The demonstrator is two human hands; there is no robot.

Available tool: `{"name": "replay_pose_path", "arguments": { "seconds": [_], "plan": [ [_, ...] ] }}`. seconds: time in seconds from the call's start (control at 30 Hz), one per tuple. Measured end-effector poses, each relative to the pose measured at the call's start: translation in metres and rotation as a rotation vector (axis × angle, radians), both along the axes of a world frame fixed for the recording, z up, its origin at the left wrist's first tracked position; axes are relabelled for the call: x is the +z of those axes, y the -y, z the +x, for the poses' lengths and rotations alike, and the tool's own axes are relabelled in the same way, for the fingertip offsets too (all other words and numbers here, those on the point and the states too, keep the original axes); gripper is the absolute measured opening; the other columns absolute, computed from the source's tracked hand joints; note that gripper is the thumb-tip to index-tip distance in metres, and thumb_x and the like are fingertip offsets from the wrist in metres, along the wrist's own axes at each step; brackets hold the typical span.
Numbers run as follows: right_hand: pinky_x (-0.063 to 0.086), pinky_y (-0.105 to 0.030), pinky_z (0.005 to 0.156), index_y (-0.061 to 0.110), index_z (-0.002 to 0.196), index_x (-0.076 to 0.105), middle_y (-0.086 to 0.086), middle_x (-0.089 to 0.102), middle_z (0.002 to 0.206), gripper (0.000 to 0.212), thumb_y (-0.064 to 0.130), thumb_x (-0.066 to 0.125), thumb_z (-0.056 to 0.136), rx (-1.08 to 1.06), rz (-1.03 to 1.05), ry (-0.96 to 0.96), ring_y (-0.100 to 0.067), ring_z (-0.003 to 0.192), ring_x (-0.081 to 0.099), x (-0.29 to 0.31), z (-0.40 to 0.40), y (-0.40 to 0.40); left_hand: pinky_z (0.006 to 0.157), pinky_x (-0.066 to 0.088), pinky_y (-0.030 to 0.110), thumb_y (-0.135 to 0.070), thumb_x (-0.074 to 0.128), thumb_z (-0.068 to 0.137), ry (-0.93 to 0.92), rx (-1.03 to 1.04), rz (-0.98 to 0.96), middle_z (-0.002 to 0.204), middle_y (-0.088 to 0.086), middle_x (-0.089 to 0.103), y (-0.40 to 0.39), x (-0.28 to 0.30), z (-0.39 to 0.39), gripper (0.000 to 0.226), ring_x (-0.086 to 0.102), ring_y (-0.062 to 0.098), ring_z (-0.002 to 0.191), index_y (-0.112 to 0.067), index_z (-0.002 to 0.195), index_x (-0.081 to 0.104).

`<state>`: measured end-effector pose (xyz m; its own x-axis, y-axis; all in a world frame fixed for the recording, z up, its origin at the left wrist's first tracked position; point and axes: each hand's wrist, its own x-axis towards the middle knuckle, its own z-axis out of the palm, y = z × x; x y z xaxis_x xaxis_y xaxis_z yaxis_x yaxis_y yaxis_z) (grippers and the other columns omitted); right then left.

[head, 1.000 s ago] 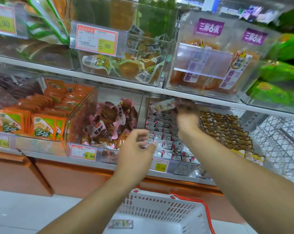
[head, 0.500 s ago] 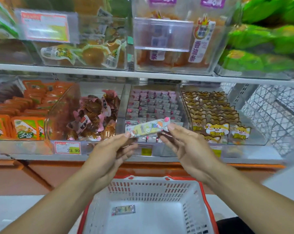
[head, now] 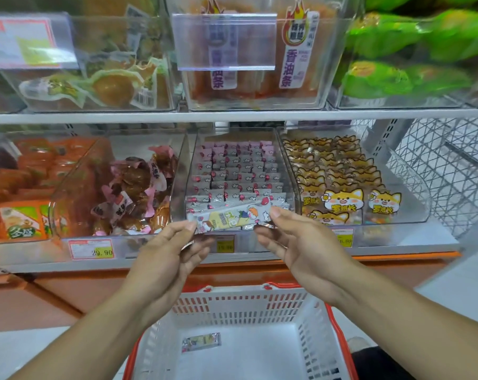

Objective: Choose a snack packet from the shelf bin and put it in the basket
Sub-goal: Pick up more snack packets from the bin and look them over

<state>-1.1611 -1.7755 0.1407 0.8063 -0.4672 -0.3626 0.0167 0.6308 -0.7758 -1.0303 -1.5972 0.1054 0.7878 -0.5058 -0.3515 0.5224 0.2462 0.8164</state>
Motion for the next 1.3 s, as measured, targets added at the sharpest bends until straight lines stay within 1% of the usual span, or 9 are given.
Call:
{"name": "replay_pose_path", "arguments": {
  "seconds": [0.33,0.47,0.7,0.83,0.9,1.0,1.1,1.23,1.3],
  "plan": [
    [0.062,-0.030,0.063,0.005,0.117,0.064,-0.015,0.071,0.109,0.019,0.005,0.058,0.099,-0.042,0.127,-0.078,-0.025,0.081,0.078,-0.009,0.003,0.006,0.079,0.061,0.031,-0.017,0.068,0.082,-0.014,-0.105,-0.164,0.096,0.010,0.076,0.003,0.014,-0.009,0.008,0.076,0.023,0.097,-0.018,0.077,0.075],
    [0.063,-0.035,0.074,0.012,0.126,0.063,-0.006,0.065,0.124,0.050,0.032,0.077,0.082,0.124,0.024,-0.077,-0.029,0.097,0.076,-0.005,0.003,0.002,0.076,0.061,0.028,-0.018,0.068,0.081,-0.012,-0.070,-0.137,0.104,0.016,0.076,-0.001,0.016,-0.009,0.010,0.076,0.022,0.095,-0.019,0.076,0.077],
    [0.060,-0.029,0.072,0.010,0.145,0.044,-0.007,0.073,0.122,0.078,0.025,0.080,0.077,0.198,-0.106,-0.063,-0.026,0.092,0.076,-0.007,0.000,-0.002,0.080,0.061,0.031,-0.018,0.068,0.083,-0.040,-0.104,-0.093,0.125,0.024,0.069,-0.005,0.018,-0.010,0.021,0.066,0.033,0.120,-0.009,0.102,0.069],
    [0.061,-0.029,0.075,0.032,0.107,0.069,0.005,0.076,0.107,0.039,0.012,0.085,0.078,0.227,-0.775,0.026,-0.016,0.093,0.073,-0.008,-0.005,-0.004,0.073,0.063,0.032,-0.027,0.068,0.086,-0.192,-0.149,-0.170,0.121,0.023,0.071,-0.008,0.025,-0.012,0.038,0.072,0.034,0.110,-0.005,0.117,0.065],
    [0.059,-0.031,0.081,0.039,0.101,0.071,0.012,0.072,0.107,0.041,0.004,0.081,0.082,0.234,-1.089,0.064,-0.013,0.099,0.069,-0.012,-0.008,-0.007,0.071,0.063,0.033,-0.027,0.072,0.085,-0.244,-0.156,-0.173,0.120,0.026,0.071,-0.009,0.027,-0.012,0.042,0.072,0.037,0.109,-0.004,0.119,0.063],
    [0.056,-0.030,0.090,0.042,0.105,0.070,0.019,0.067,0.115,0.051,-0.006,0.070,0.088,0.219,-1.239,0.135,-0.011,0.115,0.062,-0.017,-0.011,-0.011,0.071,0.063,0.031,-0.016,0.073,0.081,-0.214,-0.176,-0.126,0.118,0.028,0.071,-0.009,0.025,-0.014,0.041,0.073,0.033,0.107,-0.001,0.118,0.063],
    [0.061,-0.047,0.085,0.051,0.114,0.064,0.023,0.068,0.117,0.057,-0.004,0.056,0.098,0.181,-1.117,0.005,-0.021,0.102,0.069,-0.019,-0.009,-0.010,0.078,0.063,0.032,-0.008,0.071,0.077,-0.180,-0.145,-0.151,0.118,0.027,0.071,-0.008,0.023,-0.014,0.049,0.072,0.032,0.109,0.000,0.125,0.060],
    [0.061,-0.035,0.080,0.034,0.117,0.069,-0.004,0.075,0.115,0.026,0.021,0.048,0.107,0.143,-0.461,-0.039,-0.037,0.100,0.072,-0.015,-0.001,-0.008,0.076,0.062,0.029,-0.003,0.069,0.079,-0.130,-0.094,-0.169,0.117,0.025,0.072,-0.009,0.024,-0.010,0.049,0.073,0.031,0.108,-0.006,0.127,0.059],
    [0.061,-0.034,0.084,0.021,0.121,0.069,-0.013,0.074,0.115,0.026,0.032,0.058,0.101,0.245,-0.322,-0.036,-0.036,0.101,0.072,-0.014,-0.001,-0.008,0.073,0.062,0.026,-0.002,0.069,0.079,-0.127,-0.081,-0.171,0.116,0.025,0.073,-0.008,0.024,-0.010,0.049,0.073,0.030,0.106,-0.006,0.126,0.059]
  ]
}}
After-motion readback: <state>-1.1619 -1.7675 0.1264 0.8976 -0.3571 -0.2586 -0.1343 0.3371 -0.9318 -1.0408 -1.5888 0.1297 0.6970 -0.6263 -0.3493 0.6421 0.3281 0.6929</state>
